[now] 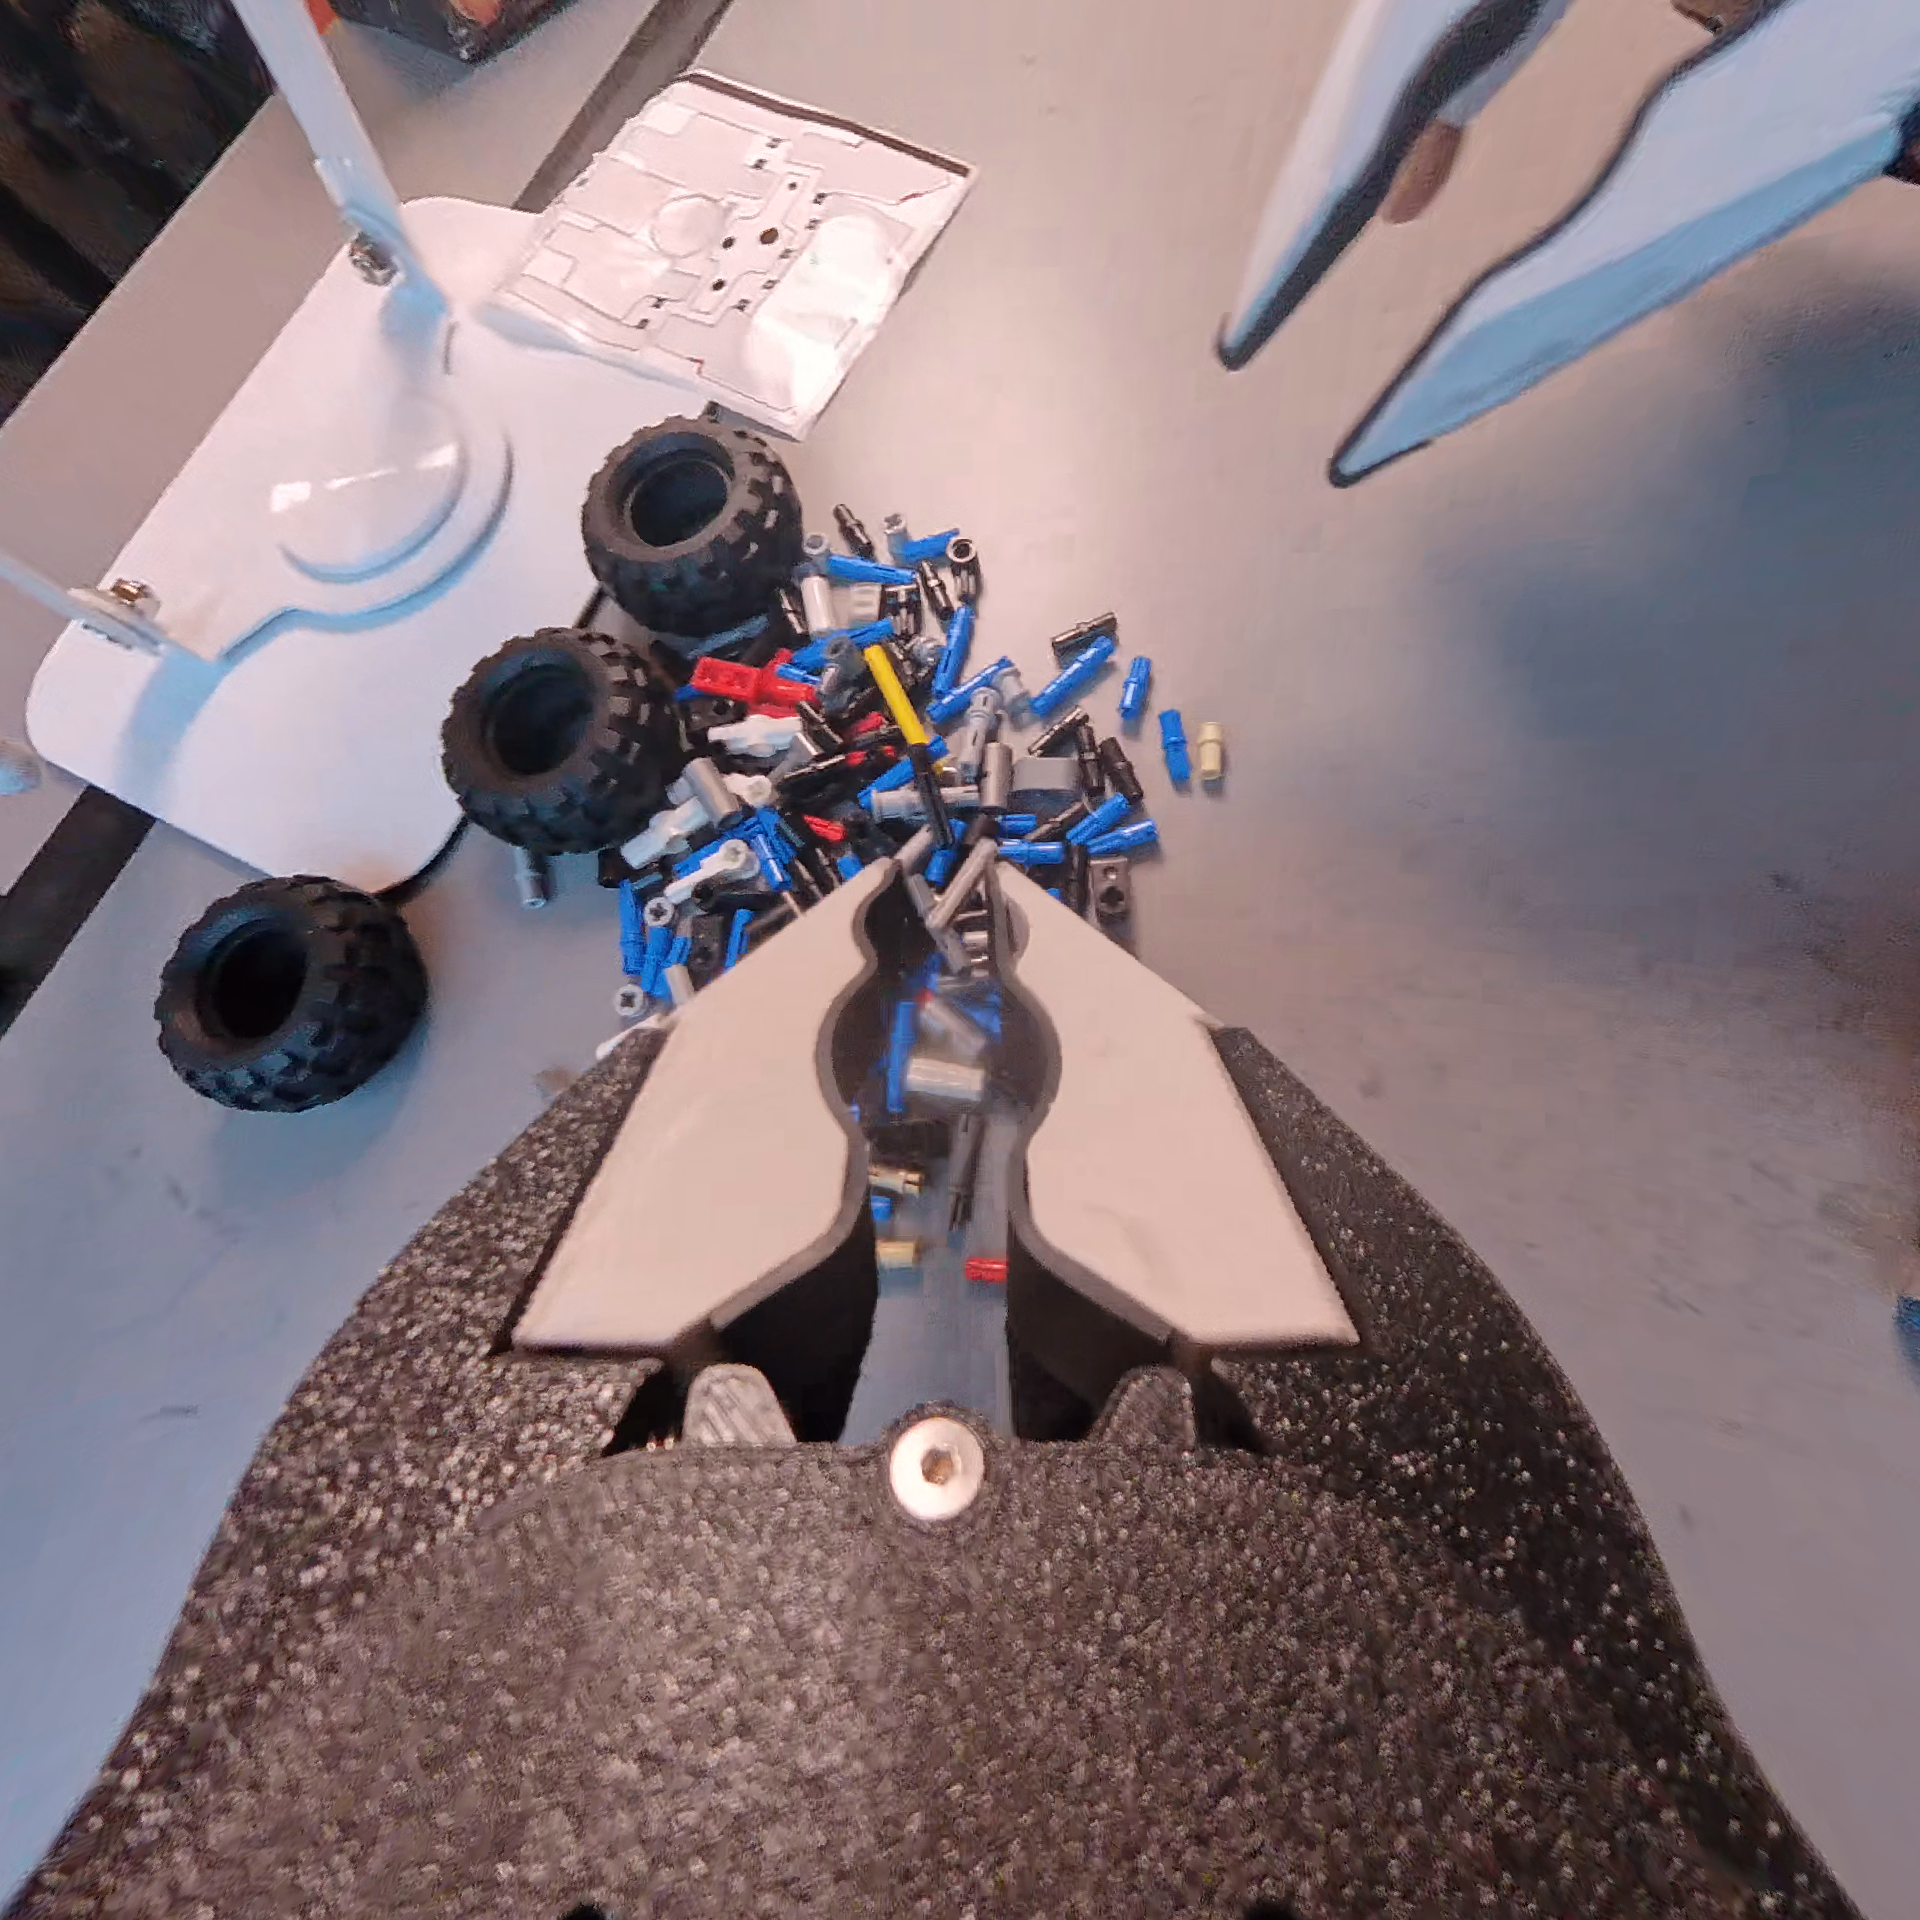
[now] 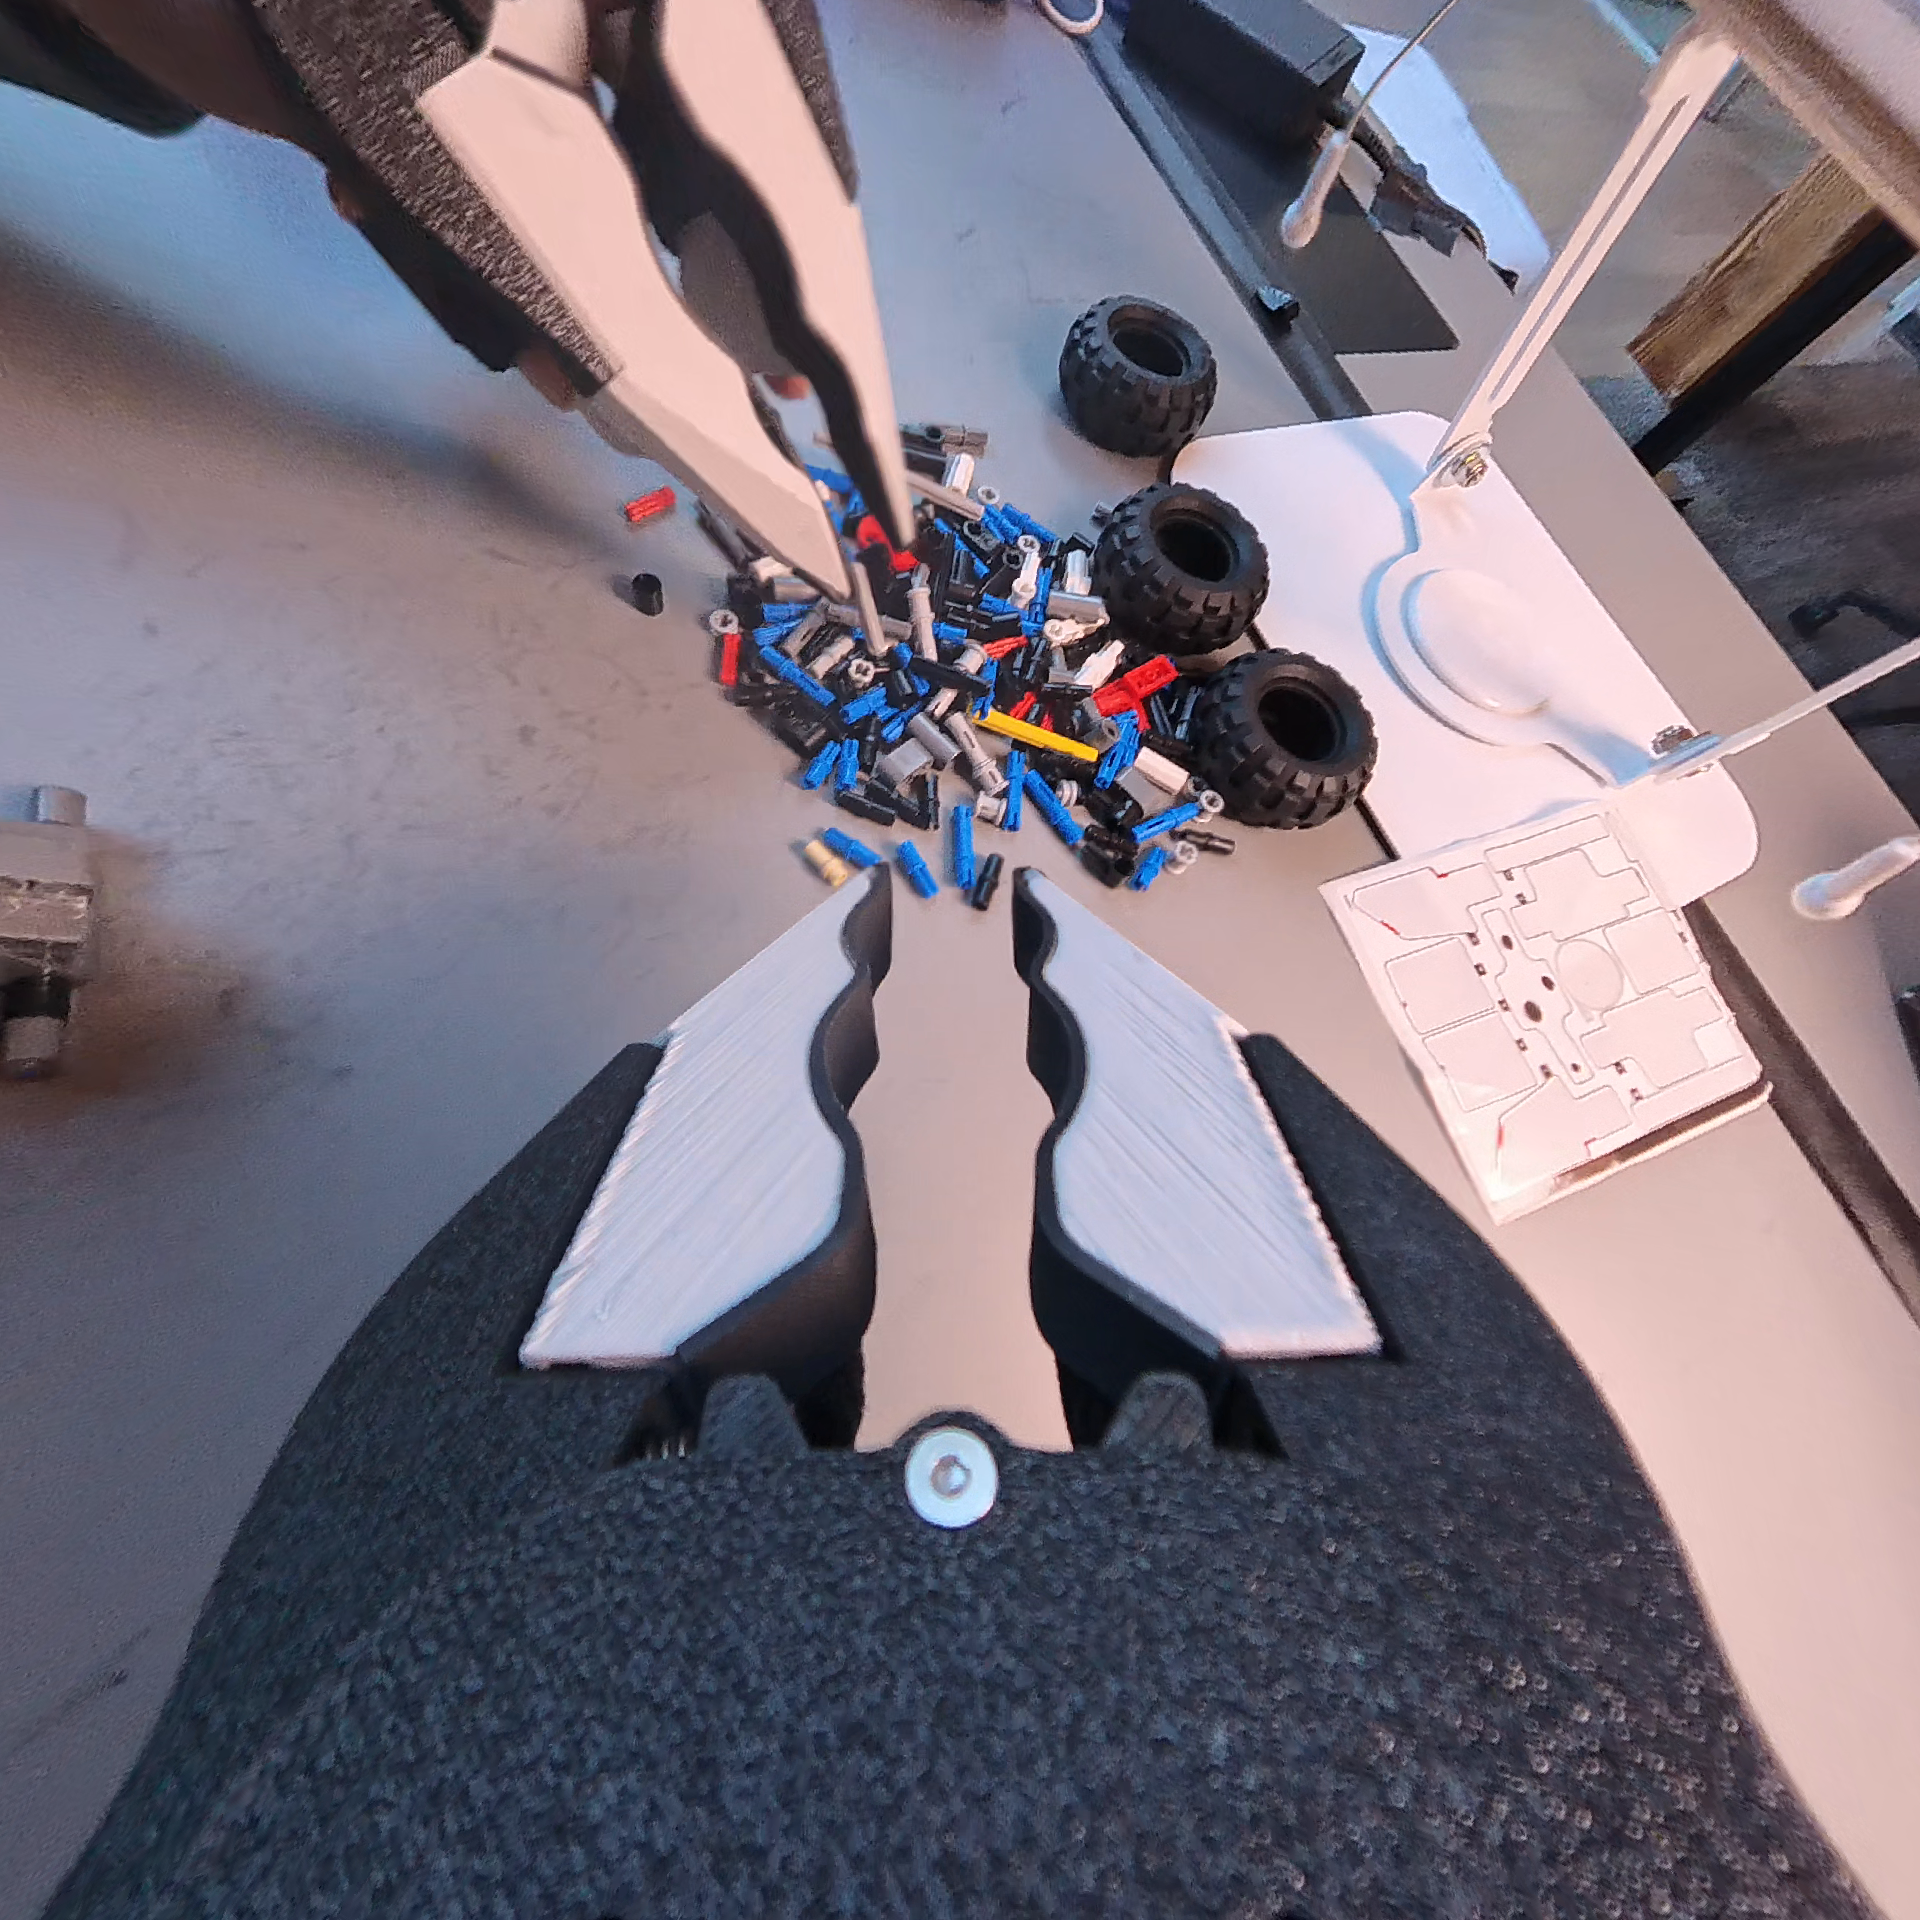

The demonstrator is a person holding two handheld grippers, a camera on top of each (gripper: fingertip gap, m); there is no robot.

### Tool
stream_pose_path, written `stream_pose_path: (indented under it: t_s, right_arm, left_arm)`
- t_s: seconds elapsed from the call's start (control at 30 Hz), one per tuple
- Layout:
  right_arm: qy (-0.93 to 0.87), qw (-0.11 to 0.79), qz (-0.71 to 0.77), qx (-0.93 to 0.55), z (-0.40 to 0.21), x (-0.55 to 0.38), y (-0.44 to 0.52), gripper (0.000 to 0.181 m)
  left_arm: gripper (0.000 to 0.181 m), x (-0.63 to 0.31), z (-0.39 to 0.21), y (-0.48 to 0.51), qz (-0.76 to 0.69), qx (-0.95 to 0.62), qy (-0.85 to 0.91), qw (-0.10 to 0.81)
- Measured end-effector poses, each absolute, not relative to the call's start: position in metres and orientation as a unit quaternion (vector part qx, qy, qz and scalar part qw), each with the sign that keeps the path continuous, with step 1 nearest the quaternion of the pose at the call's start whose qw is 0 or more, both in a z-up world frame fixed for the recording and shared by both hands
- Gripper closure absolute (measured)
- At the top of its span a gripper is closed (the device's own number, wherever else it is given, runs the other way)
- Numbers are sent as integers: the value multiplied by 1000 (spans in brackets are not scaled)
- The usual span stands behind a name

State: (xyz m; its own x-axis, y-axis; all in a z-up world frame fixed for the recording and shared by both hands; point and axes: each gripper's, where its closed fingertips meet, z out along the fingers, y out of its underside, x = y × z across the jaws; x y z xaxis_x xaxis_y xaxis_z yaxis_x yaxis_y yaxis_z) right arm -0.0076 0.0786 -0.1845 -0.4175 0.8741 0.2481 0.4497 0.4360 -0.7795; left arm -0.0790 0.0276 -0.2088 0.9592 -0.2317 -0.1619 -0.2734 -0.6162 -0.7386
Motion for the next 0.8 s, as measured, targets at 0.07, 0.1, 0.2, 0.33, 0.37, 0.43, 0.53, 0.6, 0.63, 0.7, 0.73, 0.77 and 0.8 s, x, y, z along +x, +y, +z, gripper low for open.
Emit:
stream_pose_path:
  t_s: [0.07, 0.1, 0.2, 0.33, 0.37, 0.43, 0.53, 0.6, 0.63, 0.7, 0.73, 0.77, 0.8]
  right_arm:
    - [-779, 330, 321, -426, -186, 0, 75, 159]
    - [-778, 330, 323, -426, -186, 4, 73, 159]
    - [-776, 329, 327, -428, -188, 13, 70, 159]
    - [-775, 321, 341, -424, -189, 25, 63, 159]
    - [-778, 315, 350, -416, -189, 29, 58, 159]
    - [-788, 299, 376, -384, -186, 40, 41, 159]
    - [-812, 256, 414, -323, -184, 64, 8, 159]
    - [-828, 220, 426, -290, -186, 79, -14, 160]
    - [-836, 207, 428, -276, -188, 85, -24, 160]
    - [-842, 197, 434, -253, -189, 90, -42, 157]
    - [-842, 191, 440, -247, -188, 91, -51, 153]
    - [-841, 185, 443, -247, -188, 91, -57, 147]
    - [-841, 181, 444, -250, -189, 90, -63, 140]
  left_arm:
    - [156, -82, -206, 29, 12, -896, 125, 426]
    - [156, -84, -203, 28, 10, -893, 118, 434]
    - [156, -88, -194, 23, 13, -887, 111, 448]
    - [155, -78, -179, 7, -9, -876, 114, 468]
    - [155, -70, -175, 1, -22, -873, 121, 472]
    - [154, -51, -169, -12, -54, -865, 139, 479]
    - [154, -17, -169, -35, -103, -856, 175, 476]
    - [154, 5, -172, -49, -145, -847, 192, 474]
    - [154, 15, -174, -56, -173, -842, 196, 472]
    - [154, 31, -177, -65, -220, -835, 199, 464]
    - [153, 37, -179, -69, -235, -834, 202, 457]
    - [152, 41, -182, -72, -245, -835, 208, 448]
    - [150, 45, -186, -75, -248, -836, 215, 439]
